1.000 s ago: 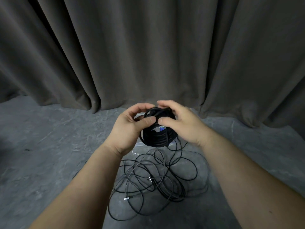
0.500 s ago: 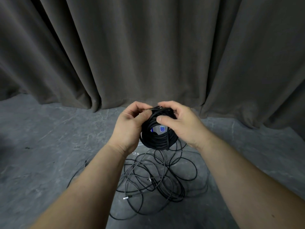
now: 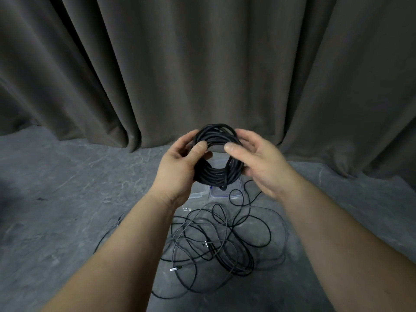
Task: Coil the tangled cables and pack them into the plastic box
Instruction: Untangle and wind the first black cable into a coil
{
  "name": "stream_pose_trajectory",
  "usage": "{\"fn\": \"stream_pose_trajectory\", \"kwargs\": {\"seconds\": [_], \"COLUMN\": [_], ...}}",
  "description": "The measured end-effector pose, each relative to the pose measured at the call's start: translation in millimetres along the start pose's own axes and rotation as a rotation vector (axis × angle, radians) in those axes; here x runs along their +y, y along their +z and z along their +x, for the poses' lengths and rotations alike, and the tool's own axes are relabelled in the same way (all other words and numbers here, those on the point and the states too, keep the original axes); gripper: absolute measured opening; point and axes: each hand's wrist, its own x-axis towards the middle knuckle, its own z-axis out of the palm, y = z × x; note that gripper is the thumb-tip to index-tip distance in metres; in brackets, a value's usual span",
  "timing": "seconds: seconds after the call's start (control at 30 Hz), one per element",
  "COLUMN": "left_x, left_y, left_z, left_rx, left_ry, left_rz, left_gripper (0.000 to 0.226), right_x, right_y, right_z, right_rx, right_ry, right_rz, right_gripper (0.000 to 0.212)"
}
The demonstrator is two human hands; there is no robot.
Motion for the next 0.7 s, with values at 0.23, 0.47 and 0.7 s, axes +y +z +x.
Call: {"fn": "stream_pose_trajectory", "kwargs": {"seconds": [0.23, 0.47, 0.7], "left_x": [6.2, 1.2, -2.8], "left_y": [-2.6, -2.7, -3.8], "left_z": [-2.1, 0.3, 3.0], "left_rx": [-0.044, 0.008, 0.092], "left_ry": [-0.054, -0.089, -0.113], "left_rz": [0.036, -0.002, -0.1], "left_gripper": [0.017, 0.012, 0.014], "right_x": [-5.4, 0.5, 10.2], "right_y": [-7.8, -15.3, -10.0], "right_z": [-3.5, -4.2, -6.1], "right_rx": [0.001, -0.184, -0.277], "right_ry": [0.012, 0.162, 0.052], "right_rz": [0.023, 0.084, -0.311], "right_gripper": [0.031, 0.082, 0.118]}}
